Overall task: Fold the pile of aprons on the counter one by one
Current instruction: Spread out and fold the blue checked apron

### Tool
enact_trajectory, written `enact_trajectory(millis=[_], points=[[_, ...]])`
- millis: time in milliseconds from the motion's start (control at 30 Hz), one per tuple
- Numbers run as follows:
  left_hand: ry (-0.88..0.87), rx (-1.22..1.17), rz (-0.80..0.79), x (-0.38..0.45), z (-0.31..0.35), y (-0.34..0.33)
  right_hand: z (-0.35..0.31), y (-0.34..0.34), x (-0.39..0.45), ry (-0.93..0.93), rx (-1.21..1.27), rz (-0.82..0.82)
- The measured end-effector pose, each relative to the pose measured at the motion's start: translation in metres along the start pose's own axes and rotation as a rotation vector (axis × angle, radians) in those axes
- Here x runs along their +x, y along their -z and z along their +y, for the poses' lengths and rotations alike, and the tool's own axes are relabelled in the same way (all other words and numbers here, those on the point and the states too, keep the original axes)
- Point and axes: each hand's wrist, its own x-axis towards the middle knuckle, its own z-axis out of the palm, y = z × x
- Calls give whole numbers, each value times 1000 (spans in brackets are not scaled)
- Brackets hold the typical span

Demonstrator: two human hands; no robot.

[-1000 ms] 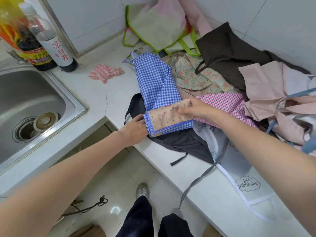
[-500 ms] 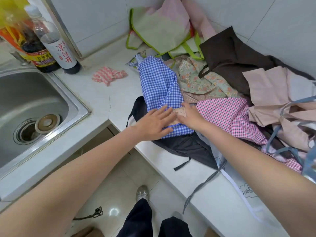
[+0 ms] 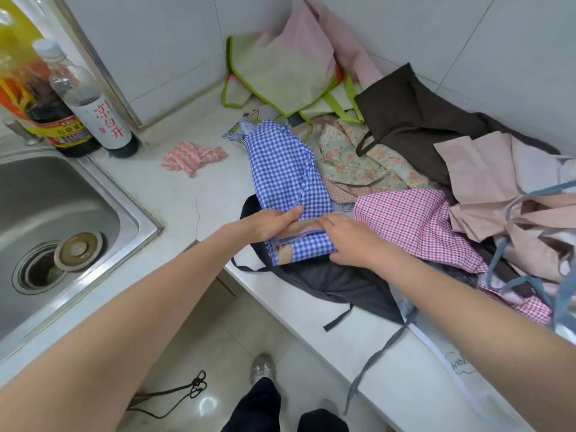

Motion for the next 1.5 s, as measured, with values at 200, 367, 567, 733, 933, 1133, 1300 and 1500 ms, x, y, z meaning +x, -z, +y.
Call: enact_trajectory(millis=[200, 367, 567, 733, 933, 1133, 1300, 1500], points=[[9, -920, -58, 8, -27, 13, 20, 57, 39, -184, 586, -178], [71, -1163, -119, 15, -52, 23, 16, 55, 64, -408, 955, -17], [202, -579, 157, 26, -54, 33, -3, 48, 78, -476, 823, 36], [-14, 193, 659, 31, -39, 42, -6, 52, 73, -437, 787, 41], [-441, 705, 328, 57, 8, 52, 3, 46, 71, -518, 878, 81], [-344, 819, -1, 79, -2, 40, 8, 34, 84, -447, 605, 136], [-298, 657, 29, 78, -29, 48, -3, 33, 76, -90, -38, 288], [-345, 674, 66, 86, -38, 52, 11, 24, 73, 68, -73, 71]])
